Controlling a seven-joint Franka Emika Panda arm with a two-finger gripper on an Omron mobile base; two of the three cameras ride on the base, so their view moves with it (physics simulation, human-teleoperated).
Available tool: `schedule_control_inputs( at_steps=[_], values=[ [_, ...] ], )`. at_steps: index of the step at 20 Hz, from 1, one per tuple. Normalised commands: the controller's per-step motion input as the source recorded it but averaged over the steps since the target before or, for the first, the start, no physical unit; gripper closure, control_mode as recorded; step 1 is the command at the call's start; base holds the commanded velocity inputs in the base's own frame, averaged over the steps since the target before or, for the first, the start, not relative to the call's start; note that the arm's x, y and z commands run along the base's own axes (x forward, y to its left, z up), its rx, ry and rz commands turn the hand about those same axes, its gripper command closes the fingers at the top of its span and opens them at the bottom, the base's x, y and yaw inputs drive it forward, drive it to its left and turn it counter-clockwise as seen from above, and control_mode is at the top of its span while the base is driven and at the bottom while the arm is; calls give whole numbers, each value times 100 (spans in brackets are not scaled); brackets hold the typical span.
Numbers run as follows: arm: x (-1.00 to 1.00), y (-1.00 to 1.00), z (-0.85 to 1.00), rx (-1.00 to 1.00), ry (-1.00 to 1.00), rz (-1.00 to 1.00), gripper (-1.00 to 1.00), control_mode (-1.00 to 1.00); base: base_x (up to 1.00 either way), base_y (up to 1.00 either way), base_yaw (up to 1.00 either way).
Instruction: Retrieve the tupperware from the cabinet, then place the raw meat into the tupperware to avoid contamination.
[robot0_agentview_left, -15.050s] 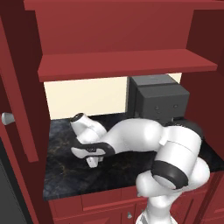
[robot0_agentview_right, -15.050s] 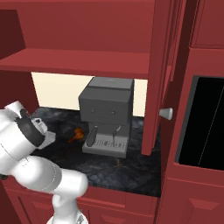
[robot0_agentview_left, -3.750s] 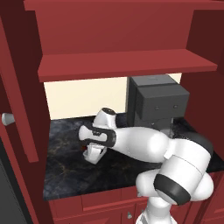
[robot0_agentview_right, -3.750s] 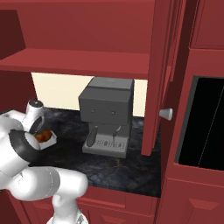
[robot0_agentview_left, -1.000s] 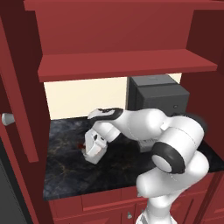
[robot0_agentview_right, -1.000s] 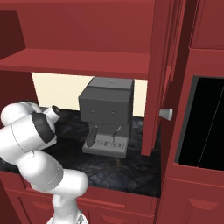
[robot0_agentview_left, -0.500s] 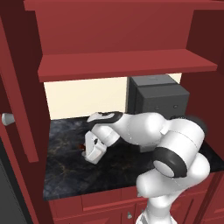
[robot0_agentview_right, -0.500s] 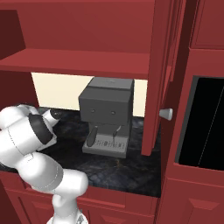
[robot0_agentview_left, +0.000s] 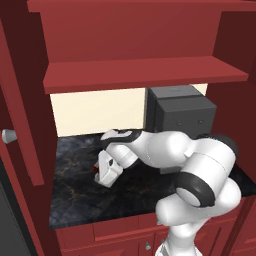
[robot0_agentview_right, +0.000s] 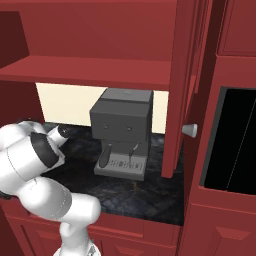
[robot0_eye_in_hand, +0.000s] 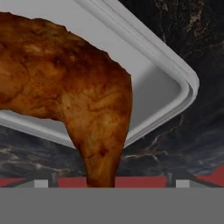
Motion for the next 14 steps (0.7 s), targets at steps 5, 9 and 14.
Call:
schedule_control_inputs(
  at_steps=[5, 9, 14],
  values=[
    [0, 1, 21, 1, 0, 0, -100, -100, 0, 0, 0],
    [0, 0, 30, 8, 0, 0, -100, -100, 0, 0, 0],
    [0, 0, 29, 7, 0, 0, -100, -100, 0, 0, 0]
  ],
)
